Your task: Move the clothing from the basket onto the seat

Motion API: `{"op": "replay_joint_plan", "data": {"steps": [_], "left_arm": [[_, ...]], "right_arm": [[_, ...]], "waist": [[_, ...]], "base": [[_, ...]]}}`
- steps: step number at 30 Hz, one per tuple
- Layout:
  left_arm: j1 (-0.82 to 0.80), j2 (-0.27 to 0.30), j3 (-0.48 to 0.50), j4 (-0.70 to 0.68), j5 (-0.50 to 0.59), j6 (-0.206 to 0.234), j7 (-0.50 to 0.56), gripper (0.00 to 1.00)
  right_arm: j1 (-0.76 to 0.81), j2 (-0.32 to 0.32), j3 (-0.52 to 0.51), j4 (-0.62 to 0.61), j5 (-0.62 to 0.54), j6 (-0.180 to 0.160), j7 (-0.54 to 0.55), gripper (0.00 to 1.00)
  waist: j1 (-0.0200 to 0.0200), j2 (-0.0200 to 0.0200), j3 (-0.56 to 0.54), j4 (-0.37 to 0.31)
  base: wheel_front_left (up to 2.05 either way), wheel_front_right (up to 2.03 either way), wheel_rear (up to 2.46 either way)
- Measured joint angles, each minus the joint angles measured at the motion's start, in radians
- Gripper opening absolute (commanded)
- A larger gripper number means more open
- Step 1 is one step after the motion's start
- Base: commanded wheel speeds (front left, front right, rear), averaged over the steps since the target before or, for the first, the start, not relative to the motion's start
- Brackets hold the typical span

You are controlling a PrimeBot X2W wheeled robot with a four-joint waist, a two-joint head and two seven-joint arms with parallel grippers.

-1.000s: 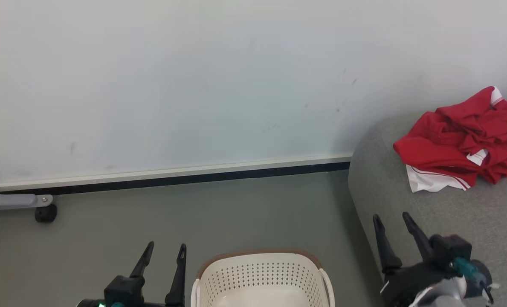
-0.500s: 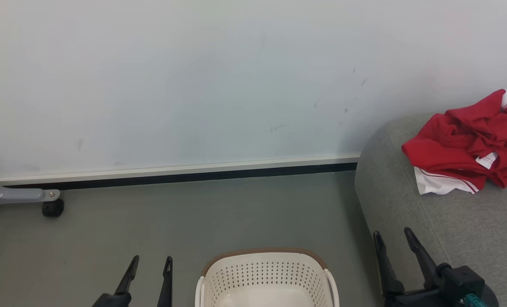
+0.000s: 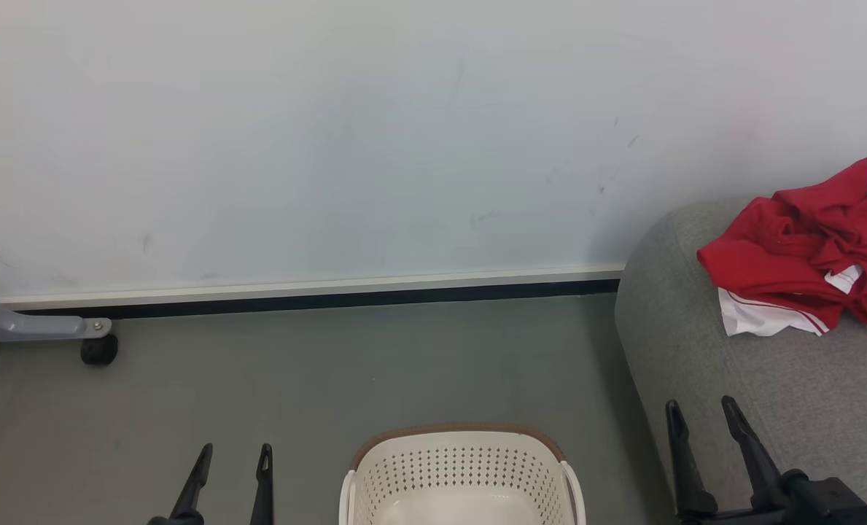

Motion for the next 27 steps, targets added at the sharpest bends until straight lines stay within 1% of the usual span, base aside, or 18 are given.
{"op": "replay_joint_plan", "data": {"steps": [14, 27], "left_arm": [[0.003, -0.007, 0.040, -0.018, 0.042, 0.001, 0.000, 1.00], [0.009, -0.018, 0.063, -0.035, 0.082, 0.001, 0.000, 1.00]], "right_arm": [[0.005, 0.004, -0.026, -0.041, 0.000, -0.014, 0.003, 1.00], [0.022, 0.009, -0.042, -0.062, 0.000, -0.015, 0.021, 1.00]], "waist": [[0.0000, 0.0000, 0.001, 0.001], [0.0000, 0.0000, 0.002, 0.000]], "base": [[0.00, 0.00, 0.00], [0.00, 0.00, 0.00]]}}
